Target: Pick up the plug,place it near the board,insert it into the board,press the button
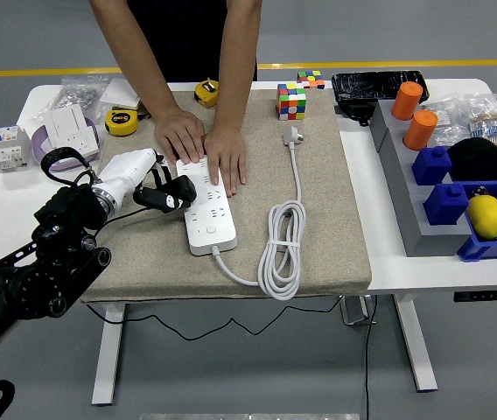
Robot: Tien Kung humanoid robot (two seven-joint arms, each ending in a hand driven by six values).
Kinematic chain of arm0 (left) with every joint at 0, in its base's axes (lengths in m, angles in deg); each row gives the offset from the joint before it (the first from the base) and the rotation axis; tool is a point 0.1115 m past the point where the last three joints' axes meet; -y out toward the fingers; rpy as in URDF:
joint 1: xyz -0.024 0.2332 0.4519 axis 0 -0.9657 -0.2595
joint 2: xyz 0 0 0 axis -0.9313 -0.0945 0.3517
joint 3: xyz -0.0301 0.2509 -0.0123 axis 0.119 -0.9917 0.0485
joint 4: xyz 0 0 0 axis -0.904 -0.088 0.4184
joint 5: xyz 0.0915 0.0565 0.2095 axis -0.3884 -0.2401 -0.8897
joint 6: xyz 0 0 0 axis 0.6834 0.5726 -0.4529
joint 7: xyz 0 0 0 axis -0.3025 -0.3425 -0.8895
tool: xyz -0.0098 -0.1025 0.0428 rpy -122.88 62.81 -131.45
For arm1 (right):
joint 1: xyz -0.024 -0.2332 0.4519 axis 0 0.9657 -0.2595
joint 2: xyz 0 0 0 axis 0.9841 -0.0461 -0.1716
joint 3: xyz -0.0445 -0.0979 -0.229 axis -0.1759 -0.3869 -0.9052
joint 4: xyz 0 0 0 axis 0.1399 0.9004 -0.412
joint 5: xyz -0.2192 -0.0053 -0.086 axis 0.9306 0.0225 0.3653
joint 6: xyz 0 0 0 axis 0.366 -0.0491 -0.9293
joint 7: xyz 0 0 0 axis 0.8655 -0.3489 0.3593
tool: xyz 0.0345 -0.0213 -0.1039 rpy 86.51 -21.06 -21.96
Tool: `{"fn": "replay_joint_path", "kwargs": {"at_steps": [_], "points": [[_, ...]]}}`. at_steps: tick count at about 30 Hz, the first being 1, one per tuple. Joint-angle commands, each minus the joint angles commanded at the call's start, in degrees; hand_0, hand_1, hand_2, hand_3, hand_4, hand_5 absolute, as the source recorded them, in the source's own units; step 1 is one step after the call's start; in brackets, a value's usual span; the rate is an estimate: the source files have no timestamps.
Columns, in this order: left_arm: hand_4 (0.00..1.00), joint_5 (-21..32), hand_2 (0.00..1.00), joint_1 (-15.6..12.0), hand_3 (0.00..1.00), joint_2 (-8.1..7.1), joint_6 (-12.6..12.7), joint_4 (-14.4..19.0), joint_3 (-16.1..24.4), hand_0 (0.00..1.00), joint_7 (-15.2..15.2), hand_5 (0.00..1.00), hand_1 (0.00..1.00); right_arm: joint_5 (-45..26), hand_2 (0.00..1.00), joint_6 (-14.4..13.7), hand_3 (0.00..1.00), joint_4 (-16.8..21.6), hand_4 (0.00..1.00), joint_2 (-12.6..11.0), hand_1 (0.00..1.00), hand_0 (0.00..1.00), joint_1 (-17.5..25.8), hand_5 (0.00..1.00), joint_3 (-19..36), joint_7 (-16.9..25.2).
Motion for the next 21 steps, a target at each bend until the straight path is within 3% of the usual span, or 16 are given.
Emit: {"fn": "replay_joint_path", "kwargs": {"at_steps": [6,7,12,13,21], "points": [[0.751,0.20,0.086,0.91,0.121,0.51,0.10,0.05,-1.98,0.199,-0.35,0.192,0.050,-0.08,0.764,0.00,0.833,0.00,0.998,-0.03,0.865,0.998,-0.19,0.855,-0.08,0.01],[0.791,0.35,0.202,1.06,0.267,0.57,0.12,0.01,-2.34,0.227,-0.39,0.192,0.148,-0.09,0.762,-0.01,0.832,0.00,0.998,-0.03,0.865,0.998,-0.22,0.856,-0.08,0.01],[0.791,-0.39,0.202,1.41,0.267,1.36,0.00,-0.19,-2.14,0.227,-0.29,0.192,0.148,-0.08,0.762,0.00,0.832,0.00,0.998,0.03,0.865,0.998,-0.29,0.856,-0.01,-0.04],[0.835,-0.56,0.377,1.51,0.478,1.41,-0.01,-0.19,-2.12,0.272,-0.26,0.201,0.344,-0.05,0.763,0.01,0.831,0.00,0.998,0.03,0.864,0.998,-0.29,0.857,0.03,-0.06],[0.830,-1.08,0.417,1.85,0.505,1.53,-0.97,-0.69,-2.73,0.269,0.17,0.187,0.381,-0.04,0.763,-0.02,0.830,0.00,0.998,0.06,0.863,0.998,-0.39,0.857,0.05,-0.04]]}}
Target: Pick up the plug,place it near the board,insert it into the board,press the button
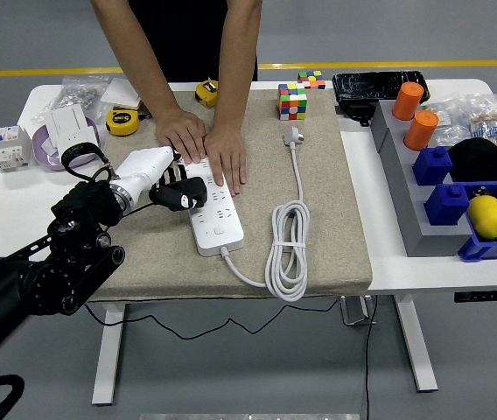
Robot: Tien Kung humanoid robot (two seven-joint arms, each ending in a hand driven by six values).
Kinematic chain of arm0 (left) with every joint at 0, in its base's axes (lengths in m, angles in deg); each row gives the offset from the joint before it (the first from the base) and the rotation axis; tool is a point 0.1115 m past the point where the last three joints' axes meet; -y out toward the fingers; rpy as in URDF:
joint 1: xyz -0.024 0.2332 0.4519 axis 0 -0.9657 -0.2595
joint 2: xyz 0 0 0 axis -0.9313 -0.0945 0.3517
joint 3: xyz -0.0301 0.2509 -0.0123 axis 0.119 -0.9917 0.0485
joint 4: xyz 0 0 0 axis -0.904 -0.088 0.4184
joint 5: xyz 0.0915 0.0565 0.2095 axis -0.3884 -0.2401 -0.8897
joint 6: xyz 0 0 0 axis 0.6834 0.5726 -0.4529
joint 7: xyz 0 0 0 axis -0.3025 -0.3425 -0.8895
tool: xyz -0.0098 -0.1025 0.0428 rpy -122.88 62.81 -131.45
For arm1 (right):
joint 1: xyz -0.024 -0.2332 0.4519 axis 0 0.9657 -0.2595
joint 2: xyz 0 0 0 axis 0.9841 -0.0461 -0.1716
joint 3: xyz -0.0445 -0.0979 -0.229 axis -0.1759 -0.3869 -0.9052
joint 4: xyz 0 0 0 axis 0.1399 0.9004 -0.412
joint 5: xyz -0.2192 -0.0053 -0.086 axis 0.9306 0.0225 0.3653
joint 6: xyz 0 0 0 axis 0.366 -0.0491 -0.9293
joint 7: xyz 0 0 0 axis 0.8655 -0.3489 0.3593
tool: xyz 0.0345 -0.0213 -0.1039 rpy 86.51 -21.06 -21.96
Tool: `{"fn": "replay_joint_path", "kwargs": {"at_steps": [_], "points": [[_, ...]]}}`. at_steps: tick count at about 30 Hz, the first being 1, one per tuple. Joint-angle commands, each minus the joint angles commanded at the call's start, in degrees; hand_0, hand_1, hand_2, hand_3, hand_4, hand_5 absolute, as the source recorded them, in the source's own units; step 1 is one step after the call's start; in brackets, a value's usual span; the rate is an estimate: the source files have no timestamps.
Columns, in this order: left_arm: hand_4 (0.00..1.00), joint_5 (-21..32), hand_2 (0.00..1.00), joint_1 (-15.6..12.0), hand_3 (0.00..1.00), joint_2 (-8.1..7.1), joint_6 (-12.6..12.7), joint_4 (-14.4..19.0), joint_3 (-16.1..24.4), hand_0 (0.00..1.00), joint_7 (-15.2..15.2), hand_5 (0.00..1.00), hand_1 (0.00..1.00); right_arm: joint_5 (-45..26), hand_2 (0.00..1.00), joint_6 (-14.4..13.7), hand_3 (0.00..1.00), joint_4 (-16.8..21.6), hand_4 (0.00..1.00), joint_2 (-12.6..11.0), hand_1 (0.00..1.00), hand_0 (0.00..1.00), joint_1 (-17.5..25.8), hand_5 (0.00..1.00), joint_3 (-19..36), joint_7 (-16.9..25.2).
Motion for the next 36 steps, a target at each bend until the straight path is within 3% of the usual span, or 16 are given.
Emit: {"fn": "replay_joint_path", "kwargs": {"at_steps": [3,4,9,10,15,16,21,22,36], "points": [[0.830,0.04,0.417,-0.08,0.505,0.05,-0.51,-0.03,-0.53,0.269,0.23,0.187,0.381,0.05,0.763,-0.01,0.830,0.00,0.998,0.01,0.863,0.998,0.01,0.857,0.01,0.04],[0.834,0.05,0.474,-0.10,0.522,0.07,-0.63,-0.05,-0.67,0.303,0.29,0.176,0.440,0.05,0.763,-0.01,0.830,0.00,0.998,0.01,0.862,0.998,0.03,0.858,-0.01,0.04],[0.834,-0.12,0.474,-0.25,0.522,0.03,-0.71,0.02,-1.15,0.303,0.37,0.176,0.440,0.19,0.763,-0.01,0.830,0.00,0.998,-0.02,0.862,0.998,0.23,0.858,0.04,0.00],[0.793,-0.29,0.407,-0.29,0.493,0.02,-0.66,0.12,-1.08,0.283,0.42,0.185,0.323,0.24,0.763,0.00,0.830,0.00,0.998,-0.04,0.862,0.998,0.28,0.856,0.09,-0.03],[0.793,-1.20,0.407,-0.32,0.493,-0.03,-0.73,0.31,-0.79,0.283,0.87,0.185,0.323,0.32,0.763,0.01,0.830,0.00,0.998,-0.07,0.862,0.998,0.40,0.856,0.15,-0.08],[0.772,-1.32,0.266,-0.34,0.431,-0.05,-0.69,0.34,-0.81,0.259,0.92,0.164,0.198,0.30,0.763,0.01,0.829,0.00,0.998,-0.07,0.862,0.998,0.40,0.856,0.13,-0.07],[0.772,-2.48,0.266,-0.46,0.431,-0.09,-0.33,0.70,-0.89,0.259,1.26,0.164,0.198,0.31,0.763,0.01,0.829,0.00,0.998,-0.12,0.862,0.998,0.38,0.856,0.11,-0.07],[0.750,-2.76,0.142,-0.48,0.233,-0.06,-0.38,0.73,-0.87,0.232,1.34,0.133,0.100,0.32,0.763,0.02,0.829,0.00,0.998,-0.12,0.862,0.998,0.39,0.855,0.11,-0.07],[0.754,1.64,0.128,-0.59,0.203,-0.41,-1.64,1.56,-0.64,0.211,0.96,0.153,0.084,0.21,0.762,-0.03,0.829,0.00,0.998,-0.07,0.862,0.998,0.29,0.854,0.10,-0.21]]}}
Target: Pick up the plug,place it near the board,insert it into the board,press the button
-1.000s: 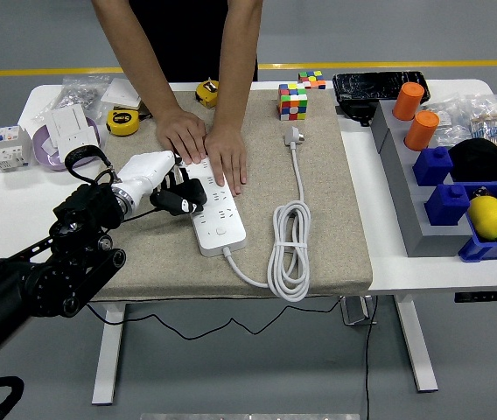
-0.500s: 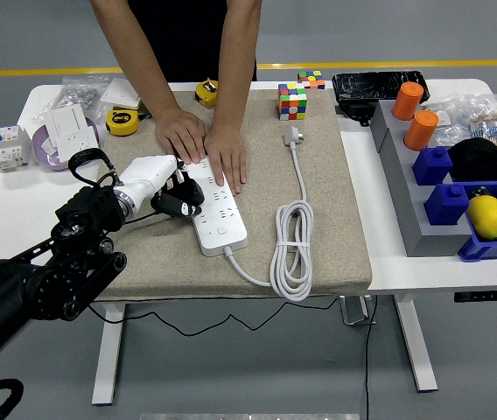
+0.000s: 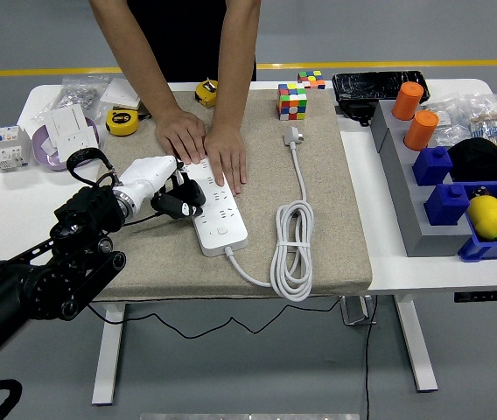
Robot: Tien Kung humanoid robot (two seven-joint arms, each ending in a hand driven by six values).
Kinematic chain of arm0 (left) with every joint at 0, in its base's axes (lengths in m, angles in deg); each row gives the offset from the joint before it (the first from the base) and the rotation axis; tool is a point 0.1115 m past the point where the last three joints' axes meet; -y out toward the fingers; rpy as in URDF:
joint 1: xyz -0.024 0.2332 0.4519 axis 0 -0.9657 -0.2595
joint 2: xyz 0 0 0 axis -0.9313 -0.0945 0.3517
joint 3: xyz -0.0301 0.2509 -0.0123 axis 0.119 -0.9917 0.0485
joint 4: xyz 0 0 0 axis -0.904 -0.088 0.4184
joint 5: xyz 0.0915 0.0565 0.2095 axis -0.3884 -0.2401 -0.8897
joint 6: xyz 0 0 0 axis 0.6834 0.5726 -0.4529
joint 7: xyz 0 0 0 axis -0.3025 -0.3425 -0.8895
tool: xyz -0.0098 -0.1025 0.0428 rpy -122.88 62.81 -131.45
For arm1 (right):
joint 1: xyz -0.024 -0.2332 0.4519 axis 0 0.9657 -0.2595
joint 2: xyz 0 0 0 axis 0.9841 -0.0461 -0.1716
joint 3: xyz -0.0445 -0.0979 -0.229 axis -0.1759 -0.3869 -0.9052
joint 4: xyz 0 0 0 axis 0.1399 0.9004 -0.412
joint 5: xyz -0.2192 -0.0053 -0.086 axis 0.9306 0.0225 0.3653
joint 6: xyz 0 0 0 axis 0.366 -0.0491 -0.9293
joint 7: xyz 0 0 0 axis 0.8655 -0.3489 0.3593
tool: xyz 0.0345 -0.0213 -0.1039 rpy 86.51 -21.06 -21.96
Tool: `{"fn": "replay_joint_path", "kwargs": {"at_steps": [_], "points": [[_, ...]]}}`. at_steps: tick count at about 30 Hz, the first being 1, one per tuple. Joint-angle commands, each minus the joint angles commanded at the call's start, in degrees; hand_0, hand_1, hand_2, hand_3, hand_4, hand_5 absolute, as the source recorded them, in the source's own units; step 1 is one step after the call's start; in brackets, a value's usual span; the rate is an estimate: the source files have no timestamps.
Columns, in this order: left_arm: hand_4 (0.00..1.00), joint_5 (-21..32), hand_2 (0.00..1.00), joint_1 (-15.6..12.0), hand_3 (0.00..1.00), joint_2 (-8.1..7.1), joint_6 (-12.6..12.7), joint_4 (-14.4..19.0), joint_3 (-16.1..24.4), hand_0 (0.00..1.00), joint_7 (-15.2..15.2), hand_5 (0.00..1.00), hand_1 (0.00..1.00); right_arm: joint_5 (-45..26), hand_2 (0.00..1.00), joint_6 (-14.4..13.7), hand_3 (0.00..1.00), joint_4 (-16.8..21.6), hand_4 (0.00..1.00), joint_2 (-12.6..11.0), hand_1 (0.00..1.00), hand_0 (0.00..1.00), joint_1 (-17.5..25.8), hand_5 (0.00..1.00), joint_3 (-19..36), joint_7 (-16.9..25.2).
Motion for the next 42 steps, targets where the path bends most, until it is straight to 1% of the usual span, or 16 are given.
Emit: {"fn": "replay_joint_path", "kwargs": {"at_steps": [10,18,22,25,28,30,32,34,36,40,41,42], "points": [[0.737,1.49,0.125,-0.02,0.193,-0.50,-0.14,0.68,0.69,0.211,-0.31,0.164,0.082,-0.21,0.761,-0.05,0.829,0.00,0.998,0.09,0.861,0.998,-0.20,0.852,0.07,0.03],[0.739,1.35,0.124,-0.03,0.191,-0.41,-0.26,0.67,0.56,0.212,-0.37,0.173,0.082,-0.17,0.760,-0.10,0.827,0.00,0.998,0.11,0.861,0.998,-0.25,0.853,0.22,0.07],[0.733,1.12,0.124,-0.36,0.192,-0.89,-0.52,1.61,1.49,0.212,-0.24,0.179,0.082,-0.17,0.761,-0.11,0.828,0.00,0.998,0.13,0.861,0.998,-0.13,0.854,0.26,0.01],[0.733,0.66,0.124,-0.82,0.192,-1.43,-0.78,2.69,2.88,0.212,-0.09,0.179,0.082,-0.19,0.761,-0.11,0.828,0.00,0.998,0.16,0.861,0.998,-0.06,0.854,0.28,0.02],[0.735,-0.35,0.125,-1.67,0.195,-2.13,-1.14,4.74,5.21,0.212,0.26,0.189,0.086,-0.22,0.760,-0.11,0.828,0.00,0.998,0.18,0.861,0.998,-0.03,0.855,0.27,0.05],[0.735,-1.66,0.125,-2.87,0.195,-2.77,-0.89,6.85,7.81,0.212,0.43,0.189,0.086,-0.23,0.760,-0.13,0.828,0.00,0.998,0.16,0.861,0.998,0.06,0.855,0.28,0.07],[0.735,-3.07,0.125,-3.61,0.195,-3.01,-0.53,7.26,9.94,0.212,0.46,0.189,0.086,-0.16,0.760,-0.12,0.828,0.00,0.998,0.14,0.861,0.998,0.16,0.855,0.37,0.04],[0.739,-3.87,0.131,-4.06,0.198,-3.06,-0.26,6.61,11.45,0.216,0.37,0.199,0.097,-0.12,0.760,-0.13,0.828,0.00,0.998,0.15,0.860,0.998,0.26,0.857,0.42,0.01],[0.739,-4.78,0.131,-4.62,0.198,-3.17,0.48,4.21,12.93,0.216,-0.09,0.199,0.097,-0.27,0.760,-0.07,0.828,0.00,0.998,0.20,0.860,0.998,0.36,0.857,0.27,0.00],[0.739,-4.80,0.131,-5.34,0.198,-3.32,1.04,1.31,13.21,0.216,-0.71,0.199,0.097,-0.31,0.760,-0.07,0.828,0.00,0.998,0.23,0.860,0.998,0.40,0.857,0.14,0.04],[0.751,-4.09,0.233,-5.58,0.352,-3.29,1.07,0.80,13.15,0.250,-1.04,0.253,0.212,-0.36,0.759,-0.06,0.826,0.00,0.998,0.23,0.856,0.998,0.41,0.859,0.06,0.04],[0.751,-3.44,0.233,-5.76,0.352,-3.25,1.07,0.50,13.12,0.250,-1.35,0.253,0.212,-0.36,0.759,-0.07,0.826,0.00,0.998,0.23,0.856,0.998,0.43,0.859,0.04,0.04]]}}
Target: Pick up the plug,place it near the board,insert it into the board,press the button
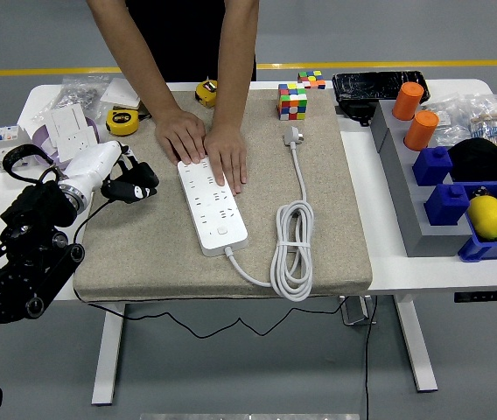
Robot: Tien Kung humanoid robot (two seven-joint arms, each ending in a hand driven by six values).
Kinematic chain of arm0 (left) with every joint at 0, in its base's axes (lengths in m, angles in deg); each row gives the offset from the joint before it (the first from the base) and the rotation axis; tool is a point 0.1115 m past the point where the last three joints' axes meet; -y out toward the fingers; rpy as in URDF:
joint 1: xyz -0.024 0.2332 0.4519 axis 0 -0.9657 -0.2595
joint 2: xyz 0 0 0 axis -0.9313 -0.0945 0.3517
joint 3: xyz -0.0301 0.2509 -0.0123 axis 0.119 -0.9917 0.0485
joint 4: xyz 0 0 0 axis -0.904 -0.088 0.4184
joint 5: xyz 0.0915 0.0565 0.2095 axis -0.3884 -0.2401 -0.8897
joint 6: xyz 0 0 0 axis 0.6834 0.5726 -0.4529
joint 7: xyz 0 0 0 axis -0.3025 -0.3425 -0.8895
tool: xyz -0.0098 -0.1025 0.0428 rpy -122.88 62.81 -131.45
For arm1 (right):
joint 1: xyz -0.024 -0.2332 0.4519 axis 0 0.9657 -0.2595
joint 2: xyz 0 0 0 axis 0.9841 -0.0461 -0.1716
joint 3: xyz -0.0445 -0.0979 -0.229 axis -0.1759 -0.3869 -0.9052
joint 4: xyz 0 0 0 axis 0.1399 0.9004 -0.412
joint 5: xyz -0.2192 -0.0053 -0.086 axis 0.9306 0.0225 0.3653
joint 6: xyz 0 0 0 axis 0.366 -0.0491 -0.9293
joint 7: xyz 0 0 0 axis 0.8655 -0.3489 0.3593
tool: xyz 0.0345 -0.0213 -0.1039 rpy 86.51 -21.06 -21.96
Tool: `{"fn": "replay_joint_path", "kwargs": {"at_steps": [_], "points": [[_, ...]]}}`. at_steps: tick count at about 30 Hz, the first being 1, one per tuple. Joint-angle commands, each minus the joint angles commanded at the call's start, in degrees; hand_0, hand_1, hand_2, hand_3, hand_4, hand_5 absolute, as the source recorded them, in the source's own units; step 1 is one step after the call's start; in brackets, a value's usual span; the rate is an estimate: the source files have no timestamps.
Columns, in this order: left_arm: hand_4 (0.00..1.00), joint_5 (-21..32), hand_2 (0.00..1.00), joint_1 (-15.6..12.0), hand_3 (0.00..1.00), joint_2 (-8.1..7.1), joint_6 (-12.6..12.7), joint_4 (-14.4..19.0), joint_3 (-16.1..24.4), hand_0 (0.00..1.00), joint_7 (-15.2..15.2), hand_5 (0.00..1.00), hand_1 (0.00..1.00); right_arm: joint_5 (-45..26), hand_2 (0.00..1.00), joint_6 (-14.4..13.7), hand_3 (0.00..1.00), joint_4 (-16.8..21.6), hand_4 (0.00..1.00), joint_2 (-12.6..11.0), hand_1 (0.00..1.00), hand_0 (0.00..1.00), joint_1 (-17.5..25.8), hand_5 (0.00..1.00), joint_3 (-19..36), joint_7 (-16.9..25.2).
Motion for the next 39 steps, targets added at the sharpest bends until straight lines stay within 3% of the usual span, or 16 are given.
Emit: {"fn": "replay_joint_path", "kwargs": {"at_steps": [3,4,10,11,16,17,21,22,23,25,28,29,33,34,35,39], "points": [[0.751,1.59,0.233,-0.25,0.352,0.08,-0.61,-0.25,0.03,0.250,-0.55,0.253,0.212,0.10,0.759,0.01,0.826,0.00,0.998,-0.04,0.856,0.998,0.02,0.859,0.05,-0.05],[0.998,2.27,0.550,-0.26,0.549,0.06,-1.03,-0.15,0.03,0.497,-0.69,0.400,0.609,0.07,0.759,0.02,0.826,0.00,0.998,-0.06,0.853,0.998,-0.02,0.860,0.01,-0.05],[0.998,3.84,0.550,-0.16,0.549,-0.15,-2.74,0.84,-0.05,0.497,-0.78,0.400,0.609,0.06,0.759,0.00,0.826,0.00,0.998,-0.04,0.853,0.998,-0.16,0.860,0.12,-0.04],[0.998,3.97,0.753,-0.18,0.762,-0.20,-3.03,1.07,-0.10,0.822,-0.78,0.602,0.847,0.05,0.760,0.01,0.826,0.00,0.998,-0.03,0.850,0.998,-0.17,0.860,0.12,-0.03],[0.998,3.29,0.753,-0.36,0.762,-0.36,-3.63,1.47,0.11,0.822,-0.71,0.602,0.847,0.14,0.760,0.04,0.826,0.00,0.998,0.01,0.850,0.998,-0.23,0.860,0.30,-0.01],[0.998,3.28,0.998,-0.41,0.976,-0.39,-3.68,1.55,0.23,0.998,-0.69,0.763,0.998,0.12,0.759,0.05,0.826,0.00,0.998,0.02,0.849,0.998,-0.24,0.861,0.31,0.00],[0.998,5.11,0.998,-1.30,0.976,-0.62,-3.58,3.59,1.75,0.998,-0.99,0.763,0.998,0.02,0.759,0.07,0.826,0.00,0.998,0.09,0.849,0.998,-0.32,0.861,0.32,0.07],[0.998,7.04,0.998,-2.12,0.976,-0.35,-1.76,4.98,3.14,0.998,-2.24,0.763,0.998,-0.07,0.759,0.04,0.826,0.00,0.998,0.11,0.849,0.998,-0.32,0.861,0.30,0.09],[0.998,9.03,0.998,-2.87,0.980,0.07,0.14,6.13,4.50,0.998,-3.46,0.998,0.998,-0.12,0.759,0.03,0.824,0.00,0.998,0.14,0.845,0.998,-0.32,0.862,0.30,0.09],[0.998,13.24,0.998,-4.49,0.980,1.29,3.68,8.59,7.63,0.998,-6.07,0.998,0.998,-0.17,0.759,0.01,0.824,0.00,0.998,0.23,0.845,0.998,-0.30,0.862,0.35,0.09],[0.998,20.68,0.998,-8.39,0.980,4.57,8.15,14.43,14.48,0.998,-11.65,0.998,0.998,-0.38,0.759,0.05,0.824,0.00,0.998,0.51,0.845,0.998,-0.15,0.862,0.30,0.12],[0.998,22.76,0.971,-9.32,0.936,5.28,8.24,15.80,16.06,0.979,-12.94,0.998,0.998,-0.45,0.759,0.07,0.824,0.00,0.998,0.57,0.841,0.998,-0.11,0.862,0.27,0.14],[0.998,32.44,0.971,-13.94,0.936,7.86,5.90,21.01,23.92,0.979,-17.56,0.998,0.998,-0.62,0.759,0.08,0.824,0.00,0.998,0.99,0.841,0.998,0.35,0.862,0.35,0.31],[0.998,35.05,0.971,-15.08,0.936,8.24,5.15,21.74,26.07,0.979,-18.21,0.998,0.998,-0.68,0.759,0.11,0.824,0.00,0.998,1.12,0.841,0.998,0.51,0.862,0.29,0.36],[0.998,37.28,0.918,-16.09,0.901,8.57,4.44,22.30,27.73,0.906,-18.64,0.998,0.955,-0.70,0.760,0.12,0.823,0.00,0.998,1.24,0.840,0.998,0.67,0.861,0.22,0.40],[0.998,46.97,0.918,-20.47,0.901,10.09,1.47,24.39,34.34,0.906,-19.38,0.998,0.955,-0.39,0.760,0.28,0.823,0.00,0.998,1.85,0.840,0.998,1.38,0.861,0.12,0.45]]}}
